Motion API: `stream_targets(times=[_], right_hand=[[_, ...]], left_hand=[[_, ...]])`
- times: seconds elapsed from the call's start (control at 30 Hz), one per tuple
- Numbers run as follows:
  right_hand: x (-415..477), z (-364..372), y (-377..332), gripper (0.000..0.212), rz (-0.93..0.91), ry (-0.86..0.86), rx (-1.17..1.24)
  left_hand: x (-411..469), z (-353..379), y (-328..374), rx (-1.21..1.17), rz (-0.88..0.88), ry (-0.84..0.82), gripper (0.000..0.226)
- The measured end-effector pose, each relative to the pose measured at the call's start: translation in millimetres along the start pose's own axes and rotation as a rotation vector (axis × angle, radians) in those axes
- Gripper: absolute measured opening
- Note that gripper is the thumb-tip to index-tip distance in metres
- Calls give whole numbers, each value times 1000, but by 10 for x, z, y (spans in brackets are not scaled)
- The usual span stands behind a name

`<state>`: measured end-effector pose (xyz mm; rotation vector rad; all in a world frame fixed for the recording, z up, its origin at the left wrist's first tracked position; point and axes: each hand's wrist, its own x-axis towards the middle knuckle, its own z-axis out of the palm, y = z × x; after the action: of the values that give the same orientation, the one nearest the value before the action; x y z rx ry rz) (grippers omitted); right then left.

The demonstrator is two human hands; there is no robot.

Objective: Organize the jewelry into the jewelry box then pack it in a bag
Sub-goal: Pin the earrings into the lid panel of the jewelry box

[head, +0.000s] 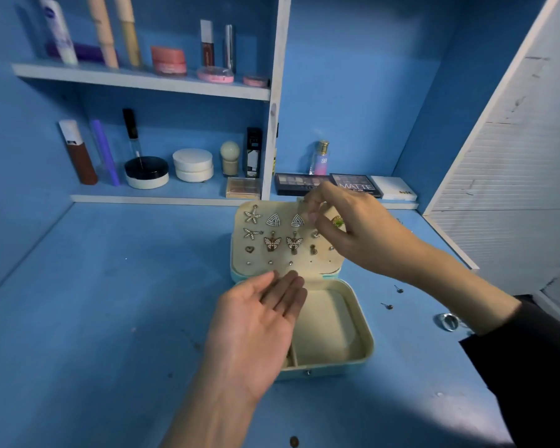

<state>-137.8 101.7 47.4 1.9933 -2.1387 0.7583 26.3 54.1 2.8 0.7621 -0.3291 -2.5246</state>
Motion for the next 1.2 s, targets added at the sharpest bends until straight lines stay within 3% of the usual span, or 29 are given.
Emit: stream_targets(times=[0.47,0.9,1.13,1.2], right_hand=[[-330,-129,-200,5,-30,-4,2],[-668,-281,-377,5,-132,-151,-72],[-374,-350,-207,7,40,-88,176],[-206,-283,-102,9,151,-162,227]], left_hand=[[64,-28,36,-183,-43,-22,34],[-48,-51,-63,-16,32,-80,76],[-50,-119,-127,-51,64,-64,60],[-54,-116,-137,-73,69,-54,56]])
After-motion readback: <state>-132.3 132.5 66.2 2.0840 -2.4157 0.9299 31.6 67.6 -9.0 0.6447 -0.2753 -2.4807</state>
